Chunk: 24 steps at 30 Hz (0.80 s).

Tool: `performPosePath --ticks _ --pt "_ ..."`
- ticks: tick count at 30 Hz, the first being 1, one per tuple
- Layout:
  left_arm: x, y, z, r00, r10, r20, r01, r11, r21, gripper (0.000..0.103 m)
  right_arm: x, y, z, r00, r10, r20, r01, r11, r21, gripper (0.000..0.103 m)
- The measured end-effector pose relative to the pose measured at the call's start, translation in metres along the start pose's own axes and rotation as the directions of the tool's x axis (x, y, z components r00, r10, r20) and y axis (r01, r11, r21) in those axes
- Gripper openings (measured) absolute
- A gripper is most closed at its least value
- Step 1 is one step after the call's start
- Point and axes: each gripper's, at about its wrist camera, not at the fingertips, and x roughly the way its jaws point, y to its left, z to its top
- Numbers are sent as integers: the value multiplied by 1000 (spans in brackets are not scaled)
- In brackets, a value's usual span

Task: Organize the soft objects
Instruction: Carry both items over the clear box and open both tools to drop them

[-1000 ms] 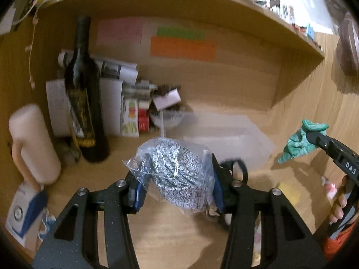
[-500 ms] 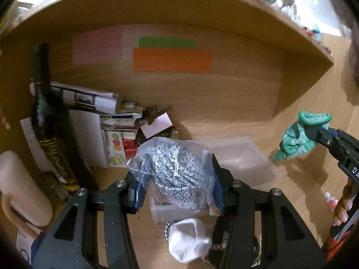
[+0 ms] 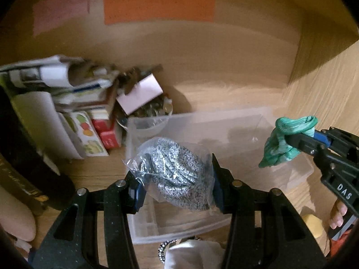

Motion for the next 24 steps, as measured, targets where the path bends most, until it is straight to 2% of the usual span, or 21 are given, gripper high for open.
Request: performPosePath --ticks 5,12,15,16,17,18,19,24 --pt "24 -3 0 997 -11 -70 13 1000 24 48 24 2 -6 996 17 -83 -20 1000 -24 15" --pt "37 -12 -2 995 13 -100 -6 997 76 50 32 -2 -10 993 26 -112 -28 1000 -14 16" --pt "40 -16 -2 993 8 -119 2 997 81 57 37 0 -10 992 27 -121 -29 1000 -11 27" --pt "40 -17 -2 993 4 -122 6 997 81 59 37 0 -10 992 28 -122 -29 1000 -10 37" --pt "39 -17 -2 993 5 -119 5 997 81 65 34 0 -11 993 27 -117 -28 1000 -8 49" --pt "36 -18 -2 994 11 -110 -2 997 82 73 32 -1 -12 994 21 -108 -22 1000 -8 53" --pt "31 -18 -3 995 17 -96 -9 997 83 75 29 0 -12 995 16 -98 -17 1000 -10 58" --pt "7 -18 -3 1000 19 -23 -16 995 100 80 14 0 -7 998 20 -51 -20 1000 -6 68"
